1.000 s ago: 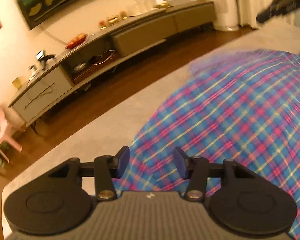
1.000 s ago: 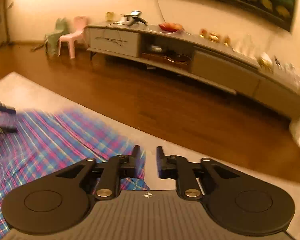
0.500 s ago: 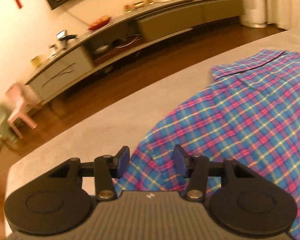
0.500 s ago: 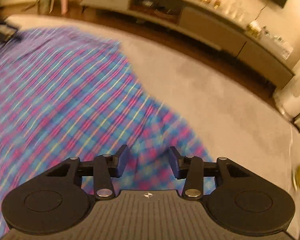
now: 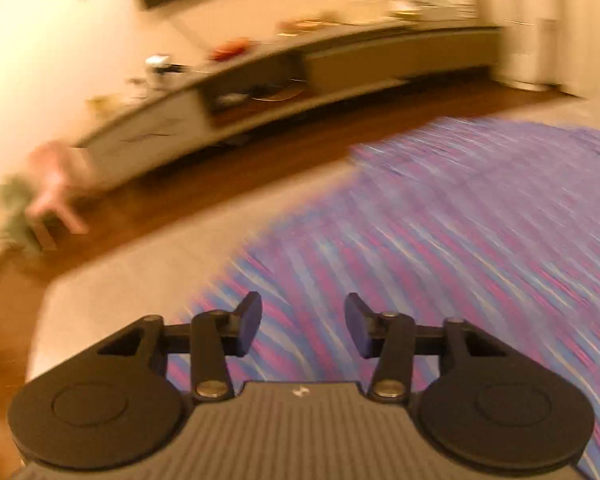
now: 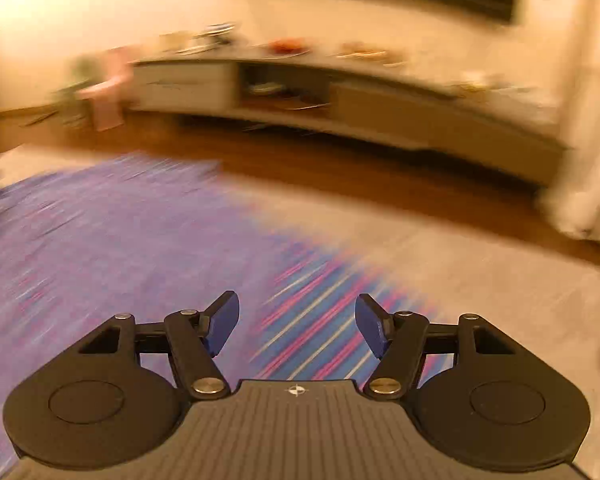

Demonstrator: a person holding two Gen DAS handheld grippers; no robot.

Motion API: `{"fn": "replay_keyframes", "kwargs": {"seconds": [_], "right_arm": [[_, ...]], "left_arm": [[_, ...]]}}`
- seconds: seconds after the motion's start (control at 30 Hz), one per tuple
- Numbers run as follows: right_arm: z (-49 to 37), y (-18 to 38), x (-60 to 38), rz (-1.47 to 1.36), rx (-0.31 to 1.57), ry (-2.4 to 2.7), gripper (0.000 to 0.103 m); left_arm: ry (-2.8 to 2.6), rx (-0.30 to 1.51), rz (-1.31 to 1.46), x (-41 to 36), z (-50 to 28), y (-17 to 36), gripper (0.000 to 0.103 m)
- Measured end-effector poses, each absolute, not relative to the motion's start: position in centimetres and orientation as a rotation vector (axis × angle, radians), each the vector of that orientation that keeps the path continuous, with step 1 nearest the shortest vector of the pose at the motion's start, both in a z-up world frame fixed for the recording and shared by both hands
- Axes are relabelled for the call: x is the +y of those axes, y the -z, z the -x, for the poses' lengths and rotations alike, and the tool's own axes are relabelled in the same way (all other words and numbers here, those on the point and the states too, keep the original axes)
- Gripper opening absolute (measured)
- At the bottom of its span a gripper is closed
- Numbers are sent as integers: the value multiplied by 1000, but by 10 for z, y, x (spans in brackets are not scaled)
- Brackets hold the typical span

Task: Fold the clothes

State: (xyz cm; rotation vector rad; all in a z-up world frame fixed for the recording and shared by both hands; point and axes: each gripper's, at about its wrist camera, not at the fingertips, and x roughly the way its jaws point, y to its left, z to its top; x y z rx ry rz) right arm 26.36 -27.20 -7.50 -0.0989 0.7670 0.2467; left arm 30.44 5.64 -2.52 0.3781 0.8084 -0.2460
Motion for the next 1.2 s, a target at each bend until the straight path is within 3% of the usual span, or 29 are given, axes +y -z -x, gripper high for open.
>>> {"fn": "replay_keyframes", "kwargs": {"seconds": [0.17,0.23,0.4,0.47,0.6,0.73,0.83,0.87,0.9,0.93,0.97,1.0,1.07,1.2], "right_arm": [[-218,113,-239,207,890,-353,60],[-232,116,-247,223,850,-222,63],[-247,108,-254,389,810,119,61],[-209,72,-241,304,723,13,62],[-70,22,-171,294,643,-531,83],[33,44,-103,464,685,-858,84],[55,83,-70,653,680,-846,74],[53,88,-67,661,684,-824,64],[48,84,-67,627,686,-804,28],[43,81,-68,593,688,-784,11],[38,77,-68,559,690,-763,7],[33,73,-71,516,691,-743,7],[18,66,-86,401,683,-694,4],[7,54,-114,212,644,-555,4]], "left_arm": [[192,868,-426,71,-258,53,50],[20,874,-439,82,-260,54,50],[21,779,-181,115,-195,-9,48],[179,716,-220,108,-132,-29,54],[511,647,-408,76,-3,-23,66],[726,659,-573,42,75,14,73],[723,710,-660,24,85,46,72],[714,718,-674,23,84,56,72],[697,723,-679,25,84,63,70],[679,727,-682,27,85,68,69],[671,727,-657,30,84,70,52],[668,756,-622,33,78,69,12],[649,790,-564,38,71,62,1],[587,710,-456,44,65,23,0]]}}
